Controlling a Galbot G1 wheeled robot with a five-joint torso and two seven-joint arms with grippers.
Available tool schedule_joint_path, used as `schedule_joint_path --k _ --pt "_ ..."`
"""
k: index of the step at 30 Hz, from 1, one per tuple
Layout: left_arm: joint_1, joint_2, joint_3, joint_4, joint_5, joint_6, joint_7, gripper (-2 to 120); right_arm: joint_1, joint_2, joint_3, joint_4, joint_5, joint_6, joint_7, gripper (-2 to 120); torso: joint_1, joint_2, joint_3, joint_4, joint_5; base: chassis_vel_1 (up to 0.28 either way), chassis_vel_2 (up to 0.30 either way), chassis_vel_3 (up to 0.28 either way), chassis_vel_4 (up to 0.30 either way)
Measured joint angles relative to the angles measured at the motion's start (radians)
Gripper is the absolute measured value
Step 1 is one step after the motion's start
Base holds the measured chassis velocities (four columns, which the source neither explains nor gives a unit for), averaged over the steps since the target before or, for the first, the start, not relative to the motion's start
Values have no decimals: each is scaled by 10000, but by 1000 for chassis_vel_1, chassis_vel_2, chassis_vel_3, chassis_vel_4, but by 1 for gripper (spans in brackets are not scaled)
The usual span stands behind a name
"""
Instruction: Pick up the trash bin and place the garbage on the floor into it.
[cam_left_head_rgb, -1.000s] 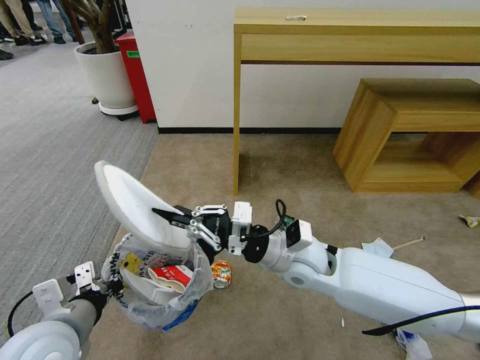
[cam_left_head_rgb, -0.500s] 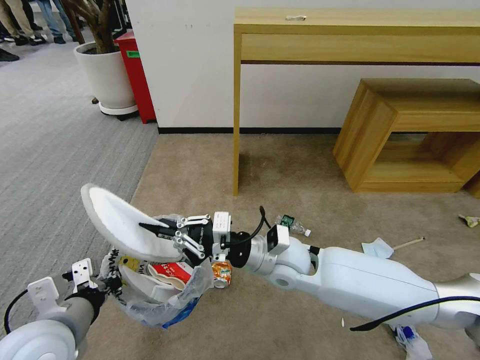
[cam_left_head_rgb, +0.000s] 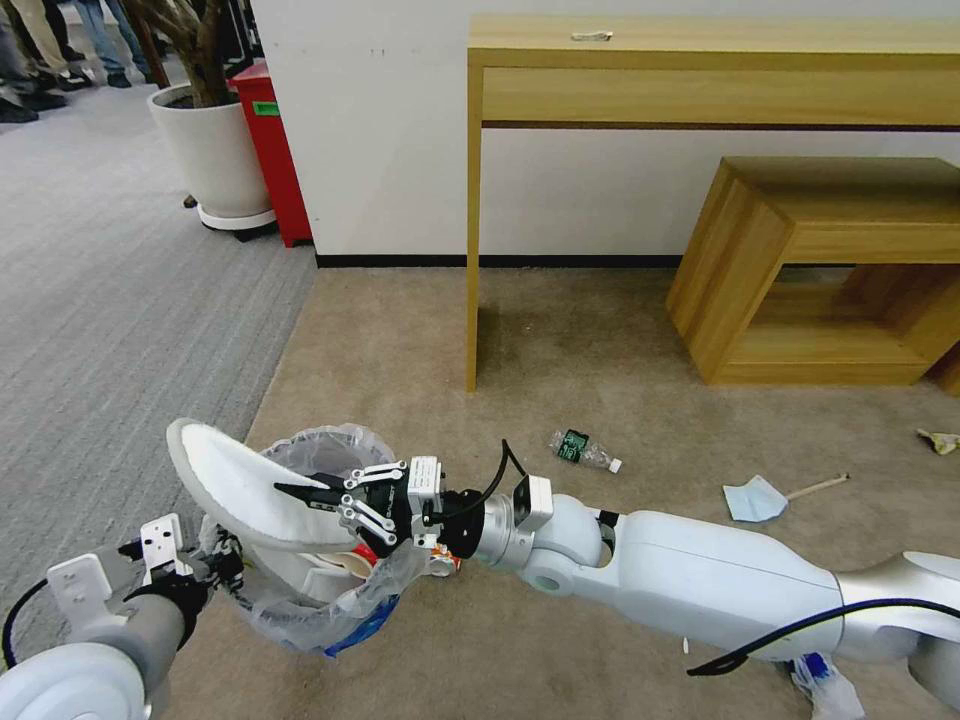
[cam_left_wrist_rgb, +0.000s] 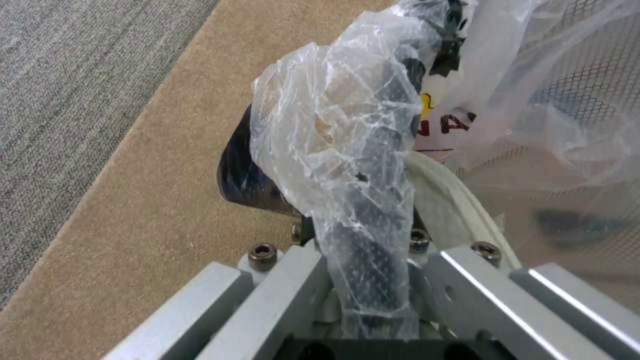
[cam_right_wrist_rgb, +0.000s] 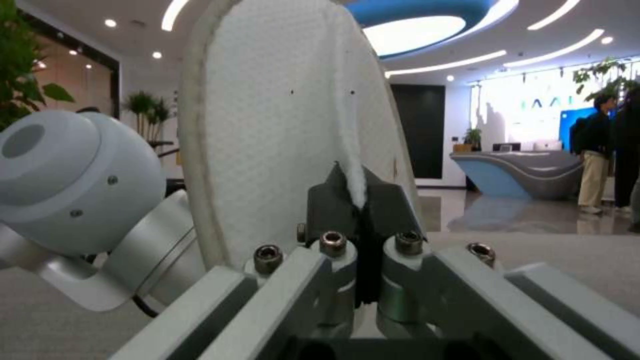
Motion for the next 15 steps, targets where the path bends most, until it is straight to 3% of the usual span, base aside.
schedule_joint_path --k 15 --pt "136 -71 0 -180 2 0 -1 1 -56 476 -203 -657 -201 209 -85 0 0 0 -1 0 0 0 0 0 0"
